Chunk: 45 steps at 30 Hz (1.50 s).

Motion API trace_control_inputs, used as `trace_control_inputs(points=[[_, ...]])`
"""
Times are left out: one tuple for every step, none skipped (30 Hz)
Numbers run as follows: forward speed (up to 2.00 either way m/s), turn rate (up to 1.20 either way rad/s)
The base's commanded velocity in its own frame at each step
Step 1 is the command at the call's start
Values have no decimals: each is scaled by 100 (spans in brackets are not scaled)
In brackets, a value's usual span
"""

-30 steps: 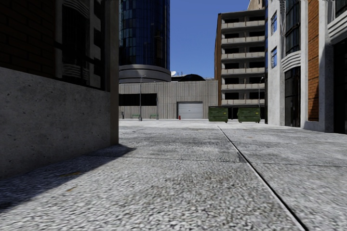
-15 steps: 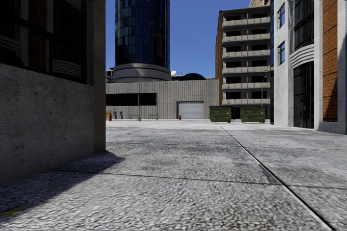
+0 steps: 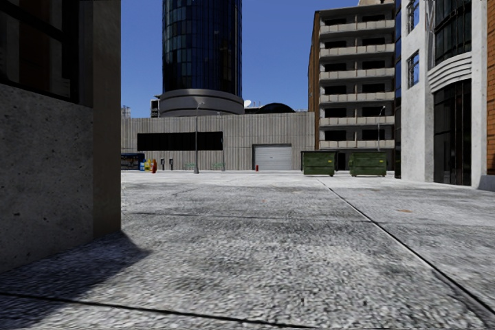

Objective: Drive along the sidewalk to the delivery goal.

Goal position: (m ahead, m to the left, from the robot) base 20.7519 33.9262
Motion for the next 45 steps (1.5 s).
trace_control_inputs(points=[[194, 0], [186, 2], [181, 5], [181, 5], [173, 6], [165, 6], [159, 7], [152, 9], [147, 11], [144, 13], [144, 13], [143, 15], [143, 16], [142, 18], [142, 18], [142, 20], [142, 21], [142, 21], [142, 22], [142, 23], [142, 23], [142, 23], [142, 23], [142, 23], [142, 23], [142, 23], [142, 23], [142, 23], [142, 23], [142, 23], [142, 23], [142, 23], [142, 23], [142, 23], [142, 23], [142, 23], [142, 23], [142, 23], [142, 23], [142, 23], [142, 23], [142, 23], [142, 23], [142, 23], [142, 24]])
